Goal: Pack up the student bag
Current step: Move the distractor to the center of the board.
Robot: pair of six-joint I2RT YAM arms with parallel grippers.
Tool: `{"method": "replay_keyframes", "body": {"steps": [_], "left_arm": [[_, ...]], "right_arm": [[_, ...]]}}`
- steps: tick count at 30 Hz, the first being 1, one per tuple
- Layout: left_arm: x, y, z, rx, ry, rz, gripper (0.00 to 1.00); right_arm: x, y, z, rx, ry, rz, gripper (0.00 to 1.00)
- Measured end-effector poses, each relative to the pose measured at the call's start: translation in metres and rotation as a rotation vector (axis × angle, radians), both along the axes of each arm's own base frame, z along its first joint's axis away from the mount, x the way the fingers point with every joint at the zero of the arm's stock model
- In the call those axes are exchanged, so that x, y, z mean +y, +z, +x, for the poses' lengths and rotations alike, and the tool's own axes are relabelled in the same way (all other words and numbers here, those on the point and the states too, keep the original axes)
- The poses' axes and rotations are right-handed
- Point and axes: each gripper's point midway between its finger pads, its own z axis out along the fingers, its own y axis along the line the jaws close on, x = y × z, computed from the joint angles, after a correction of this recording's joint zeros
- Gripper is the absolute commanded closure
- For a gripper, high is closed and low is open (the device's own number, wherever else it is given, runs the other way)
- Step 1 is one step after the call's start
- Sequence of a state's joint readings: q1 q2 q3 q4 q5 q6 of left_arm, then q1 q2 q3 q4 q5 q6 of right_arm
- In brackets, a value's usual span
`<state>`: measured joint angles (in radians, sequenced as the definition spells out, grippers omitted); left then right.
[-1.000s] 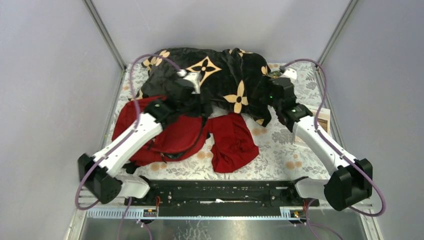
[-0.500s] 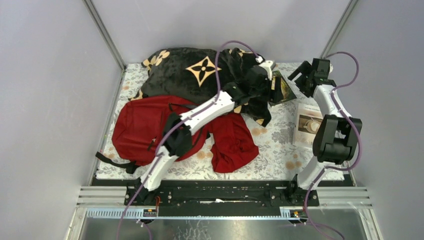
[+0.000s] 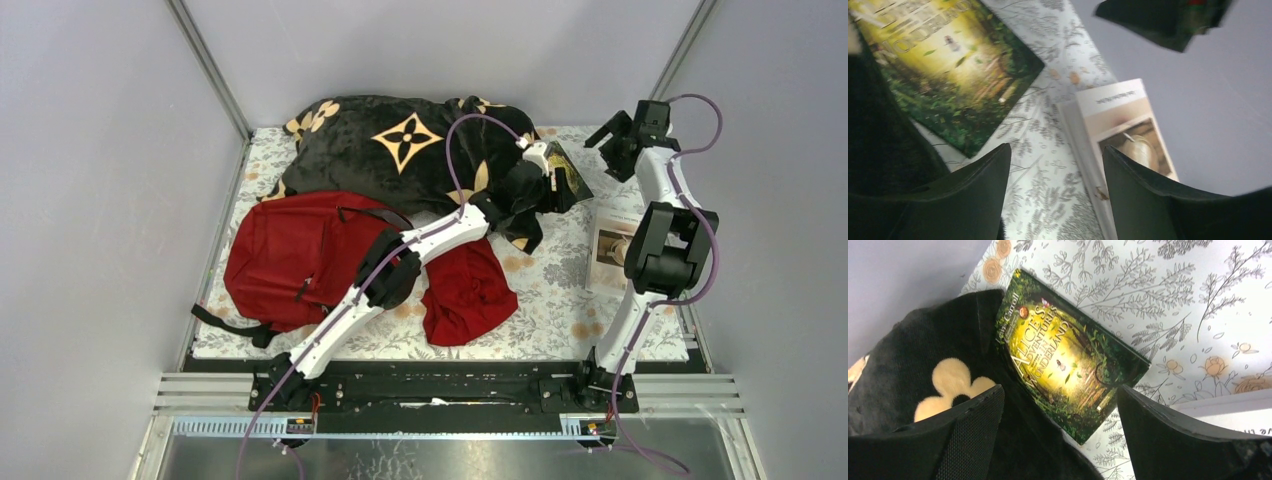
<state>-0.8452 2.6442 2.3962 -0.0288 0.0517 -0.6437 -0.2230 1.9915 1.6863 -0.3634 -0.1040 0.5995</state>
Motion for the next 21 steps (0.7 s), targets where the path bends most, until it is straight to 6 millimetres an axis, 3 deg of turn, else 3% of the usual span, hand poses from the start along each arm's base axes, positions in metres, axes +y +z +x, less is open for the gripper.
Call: {"method": "replay_keyframes", "body": {"steps": [4, 8, 13, 17, 21], "left_arm": [[0.013, -0.034, 0.018, 0.030, 0.079, 0.031, 0.29], [0.044, -0.056, 0.034, 0.073, 0.149, 0.059, 0.29], [0.089, -0.050, 0.048, 0.095, 0.247, 0.082, 0.29], [0.130, -0.032, 0.080, 0.098, 0.357, 0.057, 0.29], [0.175, -0.034, 0.109, 0.115, 0.459, 0.065, 0.29]], "right_arm": [[-0.007, 0.001, 0.012, -0.001, 0.005, -0.005, 0.10], [-0.012, -0.011, 0.025, 0.027, 0.026, -0.013, 0.10], [-0.018, -0.034, 0.043, 0.074, 0.065, -0.040, 0.06], [-0.020, -0.055, 0.050, 0.114, 0.102, -0.050, 0.02], [-0.017, -0.077, 0.055, 0.141, 0.147, -0.043, 0.01]]}}
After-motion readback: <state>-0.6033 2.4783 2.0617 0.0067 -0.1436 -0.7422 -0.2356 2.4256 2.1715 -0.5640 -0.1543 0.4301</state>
